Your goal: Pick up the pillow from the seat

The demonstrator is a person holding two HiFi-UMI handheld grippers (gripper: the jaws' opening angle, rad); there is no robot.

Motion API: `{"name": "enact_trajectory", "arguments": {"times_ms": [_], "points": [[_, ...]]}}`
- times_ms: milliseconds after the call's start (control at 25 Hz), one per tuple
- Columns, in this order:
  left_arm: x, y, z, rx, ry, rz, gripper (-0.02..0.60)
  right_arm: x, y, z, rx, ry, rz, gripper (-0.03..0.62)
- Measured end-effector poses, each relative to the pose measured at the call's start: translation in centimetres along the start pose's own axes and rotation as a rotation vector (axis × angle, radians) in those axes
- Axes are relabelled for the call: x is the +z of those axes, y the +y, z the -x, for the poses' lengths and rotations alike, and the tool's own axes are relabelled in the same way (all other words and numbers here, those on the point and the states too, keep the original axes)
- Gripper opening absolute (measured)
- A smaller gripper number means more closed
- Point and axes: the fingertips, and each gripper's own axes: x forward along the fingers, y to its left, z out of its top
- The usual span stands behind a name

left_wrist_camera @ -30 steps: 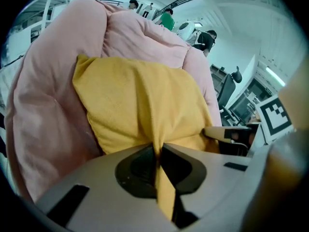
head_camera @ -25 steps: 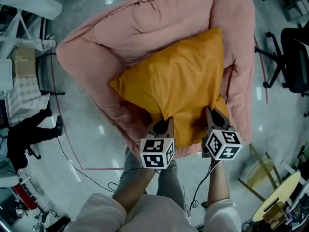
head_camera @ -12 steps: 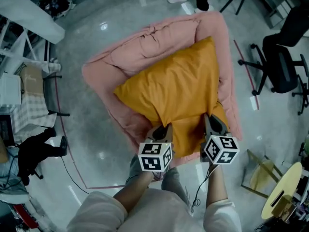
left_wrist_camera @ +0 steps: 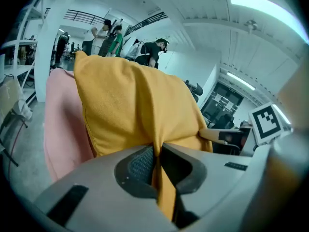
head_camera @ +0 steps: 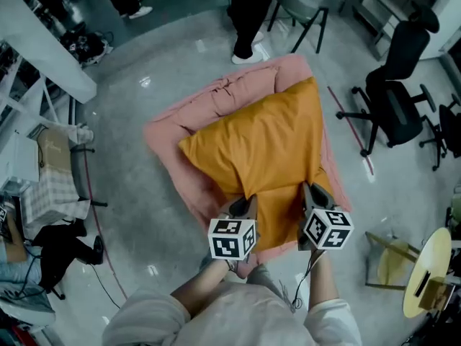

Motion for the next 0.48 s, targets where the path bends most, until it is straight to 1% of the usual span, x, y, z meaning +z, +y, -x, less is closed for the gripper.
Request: {"name": "enact_trajectory", "arguments": {"times_ms": [200, 280, 360, 480], "points": [[1.9, -1.3, 2.2, -0.076, -0.024, -0.056, 0.028, 1.4, 1.4, 3.3, -0.057, -0.055, 0.004, 0.038], [2.5, -2.2, 2.8, -0.116, -0.033, -0.080, 0.028, 1.8, 1.5, 5.0, -0.087, -0.083, -0.016, 0.038], [2.5, -3.5, 3.4, -0.166, -0.035, -0.107, 0.029, 1.7, 1.3, 7.2, -0.122, -0.118, -0.047, 0.038], [2.0, -5.4, 4.2, -0.252, -0.023, -0.163, 0.028, 0.8, 1.1, 10.6, -0.198, -0.172, -0.083, 0.038]]}}
